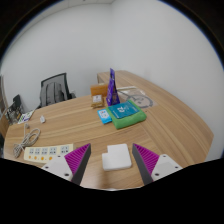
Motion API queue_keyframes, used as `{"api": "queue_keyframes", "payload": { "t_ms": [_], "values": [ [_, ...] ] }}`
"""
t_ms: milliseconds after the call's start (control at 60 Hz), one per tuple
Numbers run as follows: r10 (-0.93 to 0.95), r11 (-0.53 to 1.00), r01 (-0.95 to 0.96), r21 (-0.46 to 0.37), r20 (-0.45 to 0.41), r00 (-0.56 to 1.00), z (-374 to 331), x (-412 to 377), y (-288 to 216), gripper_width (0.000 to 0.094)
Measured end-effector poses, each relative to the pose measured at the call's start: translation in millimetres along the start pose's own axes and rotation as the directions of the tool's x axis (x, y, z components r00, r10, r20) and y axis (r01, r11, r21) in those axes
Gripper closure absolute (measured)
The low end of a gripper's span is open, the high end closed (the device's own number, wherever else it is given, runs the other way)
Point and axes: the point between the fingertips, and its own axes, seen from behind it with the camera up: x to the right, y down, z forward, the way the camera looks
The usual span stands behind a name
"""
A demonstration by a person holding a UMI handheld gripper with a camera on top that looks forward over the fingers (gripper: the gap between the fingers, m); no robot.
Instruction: Unplug charger
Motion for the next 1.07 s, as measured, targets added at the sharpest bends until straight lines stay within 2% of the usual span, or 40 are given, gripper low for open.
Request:
{"api": "queue_keyframes", "payload": {
  "t_ms": [133,267,600,883,1067],
  "values": [
    [-0.11,0.994,0.11,0.028,-0.019,0.994,-57.3,-30.8,-24.2,0.008],
    [-0.137,0.989,0.14,0.05,-0.046,0.989,-128.5,-66.2,-29.5,0.0075],
    [-0.186,0.981,0.187,0.048,-0.027,0.982,-290.2,-144.9,15.8,0.0073],
    [-0.215,0.975,0.215,0.058,0.01,0.976,-351.2,-183.5,37.7,0.0076],
    [-0.232,0.969,0.232,0.084,-0.007,0.973,-363.5,-188.1,30.6,0.0075]
  ]
}}
